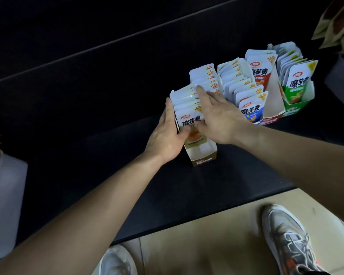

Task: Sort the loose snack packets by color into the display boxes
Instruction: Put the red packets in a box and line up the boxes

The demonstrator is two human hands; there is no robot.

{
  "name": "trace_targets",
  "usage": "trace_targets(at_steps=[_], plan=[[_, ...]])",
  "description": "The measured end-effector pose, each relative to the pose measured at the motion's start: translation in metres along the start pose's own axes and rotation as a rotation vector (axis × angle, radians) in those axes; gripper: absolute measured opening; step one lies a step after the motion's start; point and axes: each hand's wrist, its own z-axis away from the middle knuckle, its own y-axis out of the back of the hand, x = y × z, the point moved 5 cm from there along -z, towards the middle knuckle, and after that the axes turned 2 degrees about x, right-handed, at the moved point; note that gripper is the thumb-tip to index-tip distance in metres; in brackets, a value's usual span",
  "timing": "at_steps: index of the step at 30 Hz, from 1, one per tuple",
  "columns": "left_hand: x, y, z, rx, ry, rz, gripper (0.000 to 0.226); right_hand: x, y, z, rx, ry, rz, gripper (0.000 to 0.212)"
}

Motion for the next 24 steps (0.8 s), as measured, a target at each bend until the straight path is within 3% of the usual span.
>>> trace_targets(at_steps=[4, 10, 15, 18, 21, 24], plan=[[-0.002, -0.001, 0.0, 0.048, 0.036, 0.076, 0.089, -0.015, 0.002, -0.001, 0.089, 0.12, 0.154, 0.105], [-0.004, -0.007, 0.01, -0.04, 0.039, 0.116, 0.093, -0.021, 0.001, -0.018, 0.016, 0.222, 0.398, 0.091], [-0.026, -0.013, 0.021, -0.185, 0.231, 0.285, 0.08, -0.019, 0.011, -0.003, 0.067, 0.146, 0.244, 0.086], [-0.031, -0.017, 0.025, -0.182, 0.278, 0.355, 0.077, -0.011, 0.018, 0.016, 0.177, 0.094, 0.137, 0.076], [-0.028, -0.02, 0.02, -0.139, 0.308, 0.414, 0.069, -0.005, 0.025, 0.035, 0.311, 0.049, 0.04, 0.057], [-0.023, -0.023, 0.015, -0.106, 0.357, 0.456, 0.06, 0.001, 0.021, 0.048, 0.259, -0.024, 0.0, 0.03]])
